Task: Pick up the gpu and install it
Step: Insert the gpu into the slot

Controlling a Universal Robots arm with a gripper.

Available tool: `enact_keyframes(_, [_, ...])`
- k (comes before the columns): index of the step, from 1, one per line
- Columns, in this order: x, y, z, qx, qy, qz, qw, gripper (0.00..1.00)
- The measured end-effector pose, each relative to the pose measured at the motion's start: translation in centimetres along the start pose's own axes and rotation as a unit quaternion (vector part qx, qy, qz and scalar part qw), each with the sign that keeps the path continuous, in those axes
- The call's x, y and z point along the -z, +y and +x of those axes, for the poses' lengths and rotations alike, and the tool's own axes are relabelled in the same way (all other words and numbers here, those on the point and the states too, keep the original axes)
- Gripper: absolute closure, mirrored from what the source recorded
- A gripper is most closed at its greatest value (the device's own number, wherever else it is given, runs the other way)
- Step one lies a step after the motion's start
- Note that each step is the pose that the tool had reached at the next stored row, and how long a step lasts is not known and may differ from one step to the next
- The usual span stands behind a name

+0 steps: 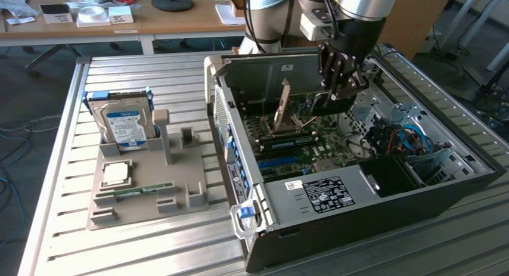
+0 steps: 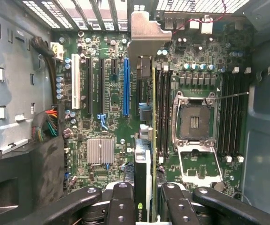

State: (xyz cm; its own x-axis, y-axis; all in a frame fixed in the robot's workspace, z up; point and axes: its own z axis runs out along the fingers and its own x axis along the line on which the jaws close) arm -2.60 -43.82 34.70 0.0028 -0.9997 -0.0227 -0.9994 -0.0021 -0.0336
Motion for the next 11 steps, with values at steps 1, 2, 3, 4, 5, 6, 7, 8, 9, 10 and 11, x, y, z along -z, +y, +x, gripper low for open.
enact_keyframes(1, [0.00, 0.00, 0.00, 0.000, 0.0000, 0.0000, 1.0000, 0.73])
enact_keyframes(2, [0.00, 0.00, 0.00, 0.000, 0.0000, 0.0000, 1.0000, 0.73])
enact_keyframes(3, [0.00, 0.00, 0.00, 0.000, 0.0000, 0.0000, 1.0000, 0.73])
enact_keyframes(4, [0.00, 0.00, 0.00, 0.000, 0.0000, 0.0000, 1.0000, 0.73])
enact_keyframes(5, [0.00, 0.01, 0.00, 0.000, 0.0000, 0.0000, 1.0000, 0.73])
enact_keyframes(6, [-0.04, 0.02, 0.00, 0.000, 0.0000, 0.0000, 1.0000, 0.73])
enact_keyframes(7, [-0.10, 0.03, 0.01, 0.000, -0.0001, 0.0000, 1.0000, 0.73])
enact_keyframes(8, [-0.16, 0.05, 0.01, 0.000, 0.0000, 0.0000, 1.0000, 0.73])
enact_keyframes(9, [-0.24, 0.06, 0.01, 0.000, 0.0000, 0.0000, 1.0000, 0.73])
enact_keyframes(10, [-0.33, 0.08, 0.01, 0.000, 0.0000, 0.0000, 1.0000, 0.73])
enact_keyframes(11, [-0.42, 0.10, 0.01, 0.000, 0.0000, 0.0000, 1.0000, 0.73])
